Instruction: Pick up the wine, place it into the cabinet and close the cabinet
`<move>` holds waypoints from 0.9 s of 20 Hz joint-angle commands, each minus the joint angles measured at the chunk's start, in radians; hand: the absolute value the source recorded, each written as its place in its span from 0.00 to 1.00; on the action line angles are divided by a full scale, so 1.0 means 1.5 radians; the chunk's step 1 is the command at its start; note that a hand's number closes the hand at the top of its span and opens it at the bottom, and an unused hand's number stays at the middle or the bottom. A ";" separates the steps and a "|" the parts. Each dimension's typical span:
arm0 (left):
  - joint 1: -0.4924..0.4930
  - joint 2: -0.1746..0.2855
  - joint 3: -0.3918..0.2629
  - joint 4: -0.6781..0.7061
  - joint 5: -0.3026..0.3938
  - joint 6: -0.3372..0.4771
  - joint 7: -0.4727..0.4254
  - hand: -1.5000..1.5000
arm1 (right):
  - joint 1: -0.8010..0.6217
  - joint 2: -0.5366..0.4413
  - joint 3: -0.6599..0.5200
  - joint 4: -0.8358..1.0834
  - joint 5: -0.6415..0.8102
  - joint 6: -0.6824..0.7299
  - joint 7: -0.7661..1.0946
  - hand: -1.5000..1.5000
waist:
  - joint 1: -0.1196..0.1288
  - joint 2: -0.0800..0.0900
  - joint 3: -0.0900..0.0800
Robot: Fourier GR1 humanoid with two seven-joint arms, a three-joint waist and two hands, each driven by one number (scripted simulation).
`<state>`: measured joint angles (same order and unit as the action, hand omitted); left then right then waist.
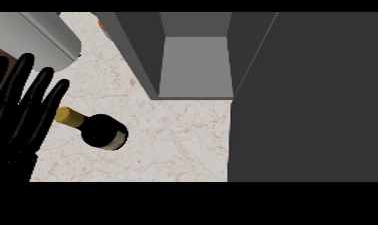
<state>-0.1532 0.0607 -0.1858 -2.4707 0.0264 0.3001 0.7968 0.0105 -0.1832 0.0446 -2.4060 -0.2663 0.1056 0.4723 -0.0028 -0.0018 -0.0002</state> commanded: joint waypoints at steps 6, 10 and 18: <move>0.045 0.037 0.156 -0.041 0.114 -0.055 0.009 0.00 | 0.044 0.010 0.005 -0.124 -0.009 -0.013 0.054 0.00 | 0.000 -0.001 0.000; 0.025 0.046 0.221 0.019 0.161 -0.086 -0.022 0.00 | -0.010 -0.005 -0.034 -0.074 -0.042 -0.004 0.055 0.00 | 0.001 0.000 0.000; 0.108 0.021 0.278 0.115 0.244 -0.172 -0.103 0.00 | -0.008 0.005 -0.014 -0.089 -0.015 -0.016 0.065 0.00 | 0.000 0.000 -0.001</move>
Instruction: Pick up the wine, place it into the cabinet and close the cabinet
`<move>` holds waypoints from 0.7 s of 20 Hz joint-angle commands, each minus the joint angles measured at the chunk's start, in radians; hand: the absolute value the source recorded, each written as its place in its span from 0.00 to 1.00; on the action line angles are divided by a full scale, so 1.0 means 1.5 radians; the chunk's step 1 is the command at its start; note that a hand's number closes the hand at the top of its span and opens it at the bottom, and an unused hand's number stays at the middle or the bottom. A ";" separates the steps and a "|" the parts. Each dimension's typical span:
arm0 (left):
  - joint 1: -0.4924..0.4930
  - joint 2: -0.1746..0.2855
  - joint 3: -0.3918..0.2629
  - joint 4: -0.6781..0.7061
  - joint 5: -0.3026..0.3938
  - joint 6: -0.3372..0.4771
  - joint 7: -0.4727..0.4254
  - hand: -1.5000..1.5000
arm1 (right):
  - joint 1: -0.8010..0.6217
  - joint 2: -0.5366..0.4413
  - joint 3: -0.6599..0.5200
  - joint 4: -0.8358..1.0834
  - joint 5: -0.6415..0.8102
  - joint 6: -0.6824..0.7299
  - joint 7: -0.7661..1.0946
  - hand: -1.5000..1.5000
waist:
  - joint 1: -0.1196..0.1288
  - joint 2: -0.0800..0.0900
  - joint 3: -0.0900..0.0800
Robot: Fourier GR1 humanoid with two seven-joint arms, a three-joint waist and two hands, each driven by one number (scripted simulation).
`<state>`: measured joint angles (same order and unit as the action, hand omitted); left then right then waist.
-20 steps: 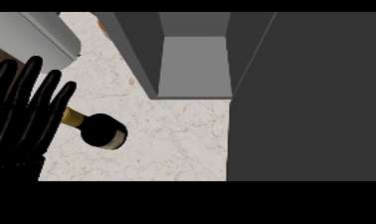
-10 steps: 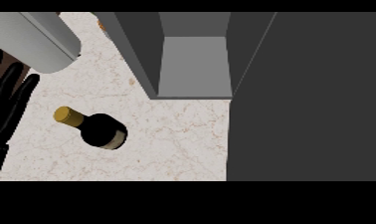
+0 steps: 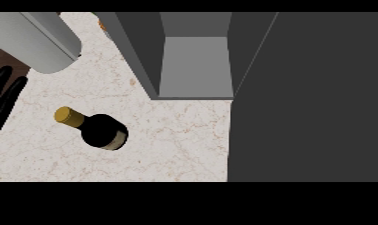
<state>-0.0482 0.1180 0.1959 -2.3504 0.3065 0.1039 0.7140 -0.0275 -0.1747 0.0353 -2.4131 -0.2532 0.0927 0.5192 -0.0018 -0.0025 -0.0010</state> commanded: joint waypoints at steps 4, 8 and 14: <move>0.023 -0.003 0.018 0.034 0.039 -0.029 -0.018 0.00 | 0.036 -0.014 -0.040 -0.128 -0.070 0.002 0.059 0.00 | -0.003 0.000 0.001; 0.109 -0.015 0.050 0.106 0.107 -0.138 -0.105 0.00 | 0.002 0.008 0.001 -0.087 -0.013 -0.011 0.043 0.00 | 0.002 0.000 0.000; 0.113 -0.017 0.054 0.194 0.082 -0.181 -0.181 0.00 | 0.011 -0.007 -0.022 -0.112 -0.048 -0.001 0.056 0.00 | -0.001 0.000 0.000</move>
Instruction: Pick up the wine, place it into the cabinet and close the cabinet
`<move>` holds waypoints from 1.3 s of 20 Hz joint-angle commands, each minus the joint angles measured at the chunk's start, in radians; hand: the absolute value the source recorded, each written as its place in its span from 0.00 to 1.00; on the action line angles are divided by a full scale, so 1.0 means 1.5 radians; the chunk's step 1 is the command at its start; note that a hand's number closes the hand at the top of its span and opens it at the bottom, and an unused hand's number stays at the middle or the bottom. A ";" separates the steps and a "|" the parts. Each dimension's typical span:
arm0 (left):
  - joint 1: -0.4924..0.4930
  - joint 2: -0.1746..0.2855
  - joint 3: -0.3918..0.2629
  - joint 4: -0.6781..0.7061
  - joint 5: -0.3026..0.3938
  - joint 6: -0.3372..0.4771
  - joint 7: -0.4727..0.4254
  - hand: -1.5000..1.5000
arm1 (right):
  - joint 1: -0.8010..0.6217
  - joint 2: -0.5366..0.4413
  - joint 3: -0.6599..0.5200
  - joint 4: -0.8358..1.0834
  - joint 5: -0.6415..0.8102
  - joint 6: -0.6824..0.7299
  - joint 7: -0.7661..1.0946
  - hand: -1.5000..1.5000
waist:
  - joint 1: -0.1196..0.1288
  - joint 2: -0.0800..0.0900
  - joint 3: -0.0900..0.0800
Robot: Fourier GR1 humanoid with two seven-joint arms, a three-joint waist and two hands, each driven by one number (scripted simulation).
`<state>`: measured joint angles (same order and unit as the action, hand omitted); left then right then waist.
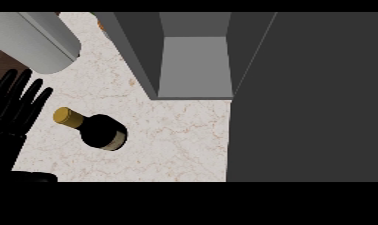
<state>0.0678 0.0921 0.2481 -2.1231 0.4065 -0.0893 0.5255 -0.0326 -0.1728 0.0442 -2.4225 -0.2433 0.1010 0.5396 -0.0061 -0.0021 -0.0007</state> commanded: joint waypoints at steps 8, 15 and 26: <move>-0.020 0.014 0.051 0.161 -0.031 -0.049 -0.141 0.00 | 0.050 0.009 0.001 -0.100 -0.020 0.010 0.023 0.00 | 0.000 0.000 0.000; 0.041 -0.014 0.024 0.219 -0.066 -0.100 -0.236 0.00 | -0.013 0.004 -0.019 -0.086 -0.037 -0.007 0.065 0.00 | 0.003 0.000 0.000; 0.001 0.000 0.022 0.325 -0.068 -0.133 -0.284 0.00 | 0.002 0.004 -0.055 -0.133 -0.065 -0.012 0.089 0.00 | -0.001 -0.001 0.000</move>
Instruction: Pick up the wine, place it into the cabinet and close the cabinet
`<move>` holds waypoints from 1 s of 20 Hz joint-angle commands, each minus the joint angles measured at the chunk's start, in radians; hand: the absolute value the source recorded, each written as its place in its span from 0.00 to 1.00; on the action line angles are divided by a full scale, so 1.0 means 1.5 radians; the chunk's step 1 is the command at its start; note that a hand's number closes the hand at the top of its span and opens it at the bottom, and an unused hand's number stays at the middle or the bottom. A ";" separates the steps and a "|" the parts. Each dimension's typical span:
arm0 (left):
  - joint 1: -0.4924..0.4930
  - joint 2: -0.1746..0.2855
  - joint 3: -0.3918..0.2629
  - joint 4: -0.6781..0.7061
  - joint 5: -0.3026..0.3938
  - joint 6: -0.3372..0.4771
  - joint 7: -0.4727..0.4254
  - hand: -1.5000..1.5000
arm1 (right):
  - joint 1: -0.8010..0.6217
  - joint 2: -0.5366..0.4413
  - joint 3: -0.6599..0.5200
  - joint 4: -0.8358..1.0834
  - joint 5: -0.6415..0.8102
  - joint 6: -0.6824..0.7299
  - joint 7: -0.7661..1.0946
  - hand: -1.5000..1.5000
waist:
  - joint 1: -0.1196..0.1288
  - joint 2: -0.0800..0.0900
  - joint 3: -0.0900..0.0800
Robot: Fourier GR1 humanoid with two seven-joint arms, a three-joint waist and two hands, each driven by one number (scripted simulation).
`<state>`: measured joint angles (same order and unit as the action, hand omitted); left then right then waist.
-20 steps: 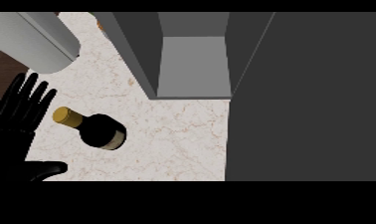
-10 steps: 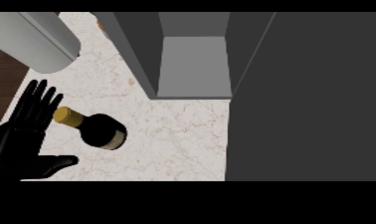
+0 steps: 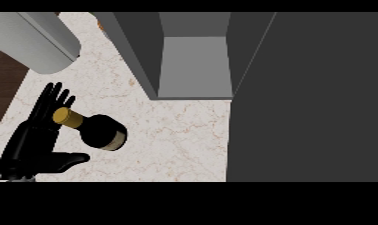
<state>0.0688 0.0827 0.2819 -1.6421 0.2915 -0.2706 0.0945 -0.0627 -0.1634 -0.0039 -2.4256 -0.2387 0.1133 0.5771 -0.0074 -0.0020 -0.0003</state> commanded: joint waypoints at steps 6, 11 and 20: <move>-0.027 0.016 0.016 0.077 0.023 -0.026 -0.029 0.00 | -0.008 -0.001 -0.009 -0.106 -0.060 -0.016 0.076 0.00 | 0.002 0.000 0.000; -0.007 -0.016 -0.021 0.091 -0.032 -0.012 -0.082 0.00 | 0.039 0.042 0.061 -0.113 0.010 -0.014 0.039 0.00 | 0.002 0.000 0.000; -0.059 0.031 0.011 0.253 -0.043 -0.057 -0.181 0.00 | 0.009 0.008 -0.007 -0.115 -0.062 0.000 0.063 0.00 | -0.002 0.000 0.000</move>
<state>0.0242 0.1000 0.2820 -1.3597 0.2378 -0.3337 -0.1211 -0.0915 -0.1513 -0.0046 -2.4229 -0.2383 0.1197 0.6049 -0.0073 -0.0015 -0.0003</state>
